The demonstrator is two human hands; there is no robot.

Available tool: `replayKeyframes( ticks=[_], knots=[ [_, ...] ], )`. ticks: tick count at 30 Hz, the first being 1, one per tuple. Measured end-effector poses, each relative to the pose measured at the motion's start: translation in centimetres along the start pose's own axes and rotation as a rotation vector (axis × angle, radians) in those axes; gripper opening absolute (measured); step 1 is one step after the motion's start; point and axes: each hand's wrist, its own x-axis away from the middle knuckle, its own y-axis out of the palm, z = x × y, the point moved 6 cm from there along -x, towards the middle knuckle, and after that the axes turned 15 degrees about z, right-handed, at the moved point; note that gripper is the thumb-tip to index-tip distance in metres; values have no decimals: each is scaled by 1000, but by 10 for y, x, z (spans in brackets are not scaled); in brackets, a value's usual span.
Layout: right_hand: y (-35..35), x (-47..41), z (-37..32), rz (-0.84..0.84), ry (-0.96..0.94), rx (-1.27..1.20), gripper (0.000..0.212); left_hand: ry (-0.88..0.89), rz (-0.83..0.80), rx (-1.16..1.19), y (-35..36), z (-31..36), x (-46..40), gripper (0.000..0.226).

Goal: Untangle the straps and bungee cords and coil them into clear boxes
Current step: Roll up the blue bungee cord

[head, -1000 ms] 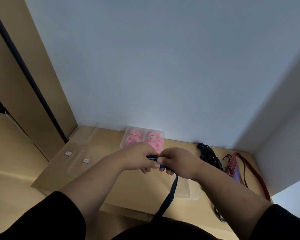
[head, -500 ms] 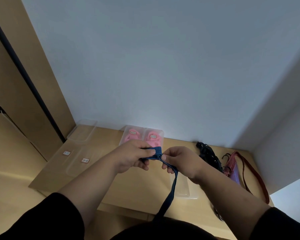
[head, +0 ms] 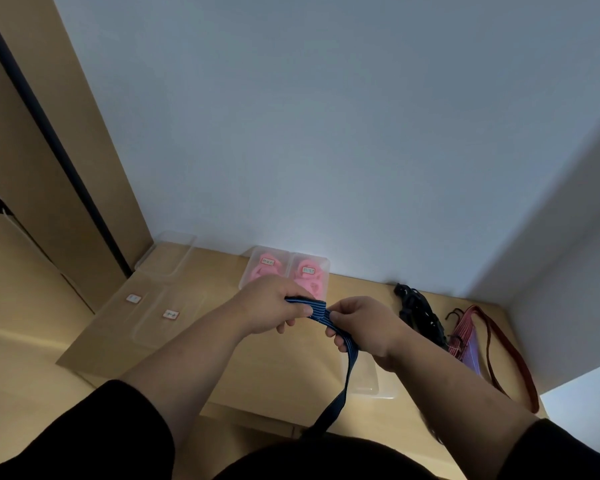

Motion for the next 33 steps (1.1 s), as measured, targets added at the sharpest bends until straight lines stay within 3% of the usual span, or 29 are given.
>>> replayKeyframes(
  ticks=[5, 11, 19, 22, 26, 28, 30, 33],
  knots=[
    [1, -4, 4, 23, 96, -126, 27, 63, 181, -78, 2, 10, 1, 11],
    [4, -6, 5, 21, 254, -329, 41, 296, 372, -316, 18, 29, 10, 19],
    [7, -12, 15, 123, 312, -424, 37, 680, 412, -420, 37, 42, 23, 26],
    [5, -13, 13, 109, 261, -450, 29, 518, 315, -200, 33, 30, 22, 37],
    [0, -12, 1, 130, 142, -465, 32, 4, 267, 205, 31, 6, 18, 43],
    [-4, -9, -4, 150, 99, -449, 34, -231, 173, 444, 38, -4, 19, 29],
    [-6, -5, -7, 165, 65, -396, 35, -324, 119, 553, 40, -7, 19, 23],
    [-3, -1, -4, 140, 79, -358, 37, -280, 113, 580, 34, -4, 15, 14]
  ],
)
